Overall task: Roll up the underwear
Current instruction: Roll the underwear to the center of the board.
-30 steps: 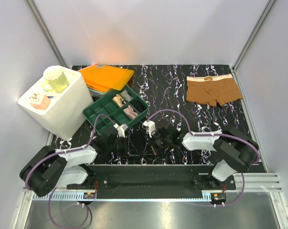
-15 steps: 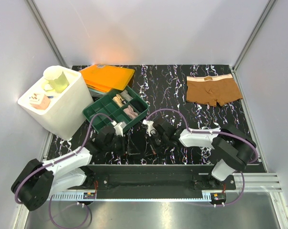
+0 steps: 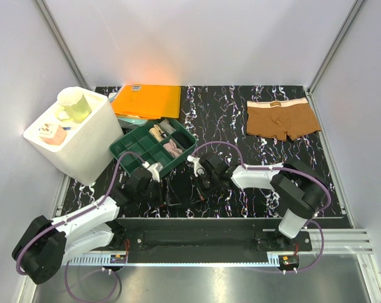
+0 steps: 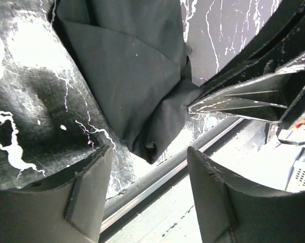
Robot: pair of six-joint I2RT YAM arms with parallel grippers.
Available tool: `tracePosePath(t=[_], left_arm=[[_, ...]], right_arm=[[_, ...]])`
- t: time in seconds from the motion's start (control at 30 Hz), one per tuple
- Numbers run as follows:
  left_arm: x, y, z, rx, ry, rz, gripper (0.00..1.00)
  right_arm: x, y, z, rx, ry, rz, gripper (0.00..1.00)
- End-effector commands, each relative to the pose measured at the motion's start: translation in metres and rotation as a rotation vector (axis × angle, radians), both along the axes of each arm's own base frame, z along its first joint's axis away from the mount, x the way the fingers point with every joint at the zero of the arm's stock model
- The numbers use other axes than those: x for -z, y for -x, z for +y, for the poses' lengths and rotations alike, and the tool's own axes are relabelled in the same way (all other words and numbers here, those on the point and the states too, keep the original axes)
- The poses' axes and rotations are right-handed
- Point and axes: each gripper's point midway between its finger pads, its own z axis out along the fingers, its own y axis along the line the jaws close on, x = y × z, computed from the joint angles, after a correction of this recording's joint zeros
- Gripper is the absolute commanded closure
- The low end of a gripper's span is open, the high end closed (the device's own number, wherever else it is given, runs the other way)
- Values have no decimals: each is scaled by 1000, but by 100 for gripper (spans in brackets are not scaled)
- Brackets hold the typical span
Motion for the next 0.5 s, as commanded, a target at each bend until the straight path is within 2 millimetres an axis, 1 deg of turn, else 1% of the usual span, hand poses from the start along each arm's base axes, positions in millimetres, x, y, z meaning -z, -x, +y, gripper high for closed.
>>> tracePosePath(t=[0.0, 0.13, 0.27, 0.3, 0.37, 0.47], left_arm=[[-1, -5, -1, -23, 19, -19, 35], [8, -4, -2, -30, 13, 7, 35], [15, -7, 0, -43, -16, 14, 41], [16, -8, 1, -46, -23, 14, 44], [18, -11, 1, -54, -33, 11, 48], [22, -14, 4, -70, -56, 2, 59]], right_arm=[[-5, -6, 6, -13, -11, 2, 100], [-4, -6, 7, -17, -10, 4, 100], [-3, -5, 7, -20, -10, 9, 100], [-4, -5, 7, -20, -13, 7, 100], [-4, -4, 7, -23, -15, 11, 100], [-4, -3, 7, -26, -16, 12, 100]])
